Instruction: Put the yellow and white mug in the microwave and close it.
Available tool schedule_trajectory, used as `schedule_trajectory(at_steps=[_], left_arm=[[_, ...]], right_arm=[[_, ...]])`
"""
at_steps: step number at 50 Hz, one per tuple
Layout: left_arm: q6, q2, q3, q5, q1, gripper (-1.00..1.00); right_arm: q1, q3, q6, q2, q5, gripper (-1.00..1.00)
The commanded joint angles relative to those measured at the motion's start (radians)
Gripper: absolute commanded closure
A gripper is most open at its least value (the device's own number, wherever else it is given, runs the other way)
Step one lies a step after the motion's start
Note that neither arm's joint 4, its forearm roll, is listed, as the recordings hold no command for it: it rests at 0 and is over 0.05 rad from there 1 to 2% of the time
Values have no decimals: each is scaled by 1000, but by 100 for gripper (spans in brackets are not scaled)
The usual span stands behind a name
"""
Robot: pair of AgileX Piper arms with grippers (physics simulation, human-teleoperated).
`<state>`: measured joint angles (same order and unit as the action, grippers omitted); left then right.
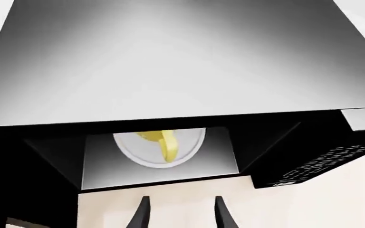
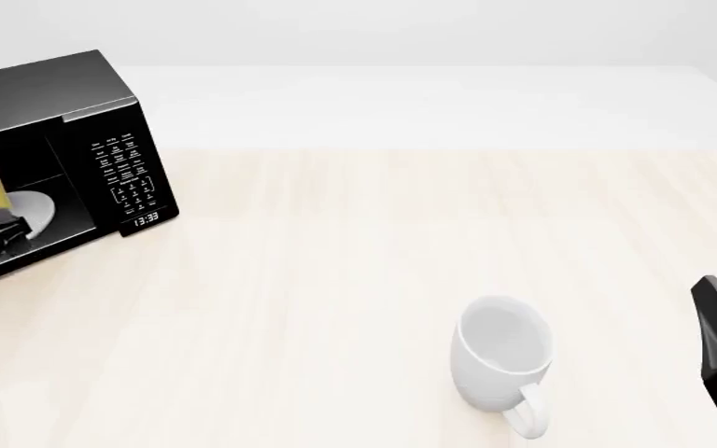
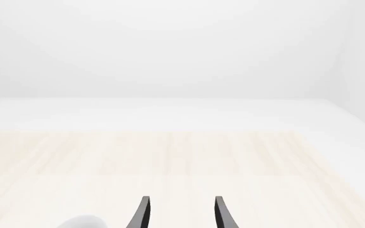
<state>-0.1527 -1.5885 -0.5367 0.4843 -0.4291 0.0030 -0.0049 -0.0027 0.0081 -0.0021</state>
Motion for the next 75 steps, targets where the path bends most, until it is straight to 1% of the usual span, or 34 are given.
schedule_trajectory(at_steps=[1, 5, 7, 8, 9, 12, 23, 27, 28, 35, 36, 37, 39, 40, 41, 49, 51, 53, 58, 59, 68, 73, 75], left_arm=[[-8, 155, 67, -50, -5, -100], [13, 211, 88, -79, -13, -100], [20, 254, 94, -106, -16, -100], [38, 301, 106, -125, -21, -100], [38, 302, 106, -126, -21, -100], [57, 366, 119, -175, -17, -100], [68, 511, 114, -308, -7, -100], [83, 567, 104, -371, -13, -100], [82, 550, 94, -396, -25, -100], [62, 650, 51, -509, 1, -100], [56, 679, 31, -550, 7, -100], [52, 686, 22, -568, 7, -100], [58, 708, 6, -600, -13, -100], [65, 740, 3, -611, -49, -100], [73, 740, -4, -619, -45, -100], [57, 797, -77, -732, -36, -100], [46, 809, -117, -779, -32, -100], [45, 833, -134, -790, -34, -100], [22, 814, -177, -835, -30, -100], [27, 826, -187, -840, -33, -100], [19, 839, -247, -905, -81, -100], [42, 839, -266, -916, -132, -100], [40, 836, -268, -917, -136, -100]], right_arm=[[0, 1, 0, -1, 0, -100], [0, 1, 0, -1, 0, -100], [0, 1, 0, -1, 0, -100], [0, 1, 0, -1, 0, -100], [0, 1, 0, -1, 0, -100], [0, 1, 0, -1, 0, -100], [0, 1, 0, -1, 0, -100], [0, 1, 0, -1, 0, -100], [0, 1, 0, -1, 0, -100], [0, 1, 0, -1, 0, -100], [0, 1, 0, -1, 0, -100], [0, 1, 0, -1, 0, -100], [0, 1, 0, -1, 0, -100], [0, 1, 0, -1, 0, -100], [0, 1, 0, -1, 0, -100], [0, 1, 0, -1, 0, -100], [0, 1, 0, -1, 0, -100], [0, 1, 0, -1, 0, -100], [0, 1, 0, -1, 0, -100], [0, 1, 0, -1, 0, -100], [0, 1, 0, -1, 0, -100], [0, 1, 0, -1, 0, -100], [0, 1, 0, -1, 0, -100]])
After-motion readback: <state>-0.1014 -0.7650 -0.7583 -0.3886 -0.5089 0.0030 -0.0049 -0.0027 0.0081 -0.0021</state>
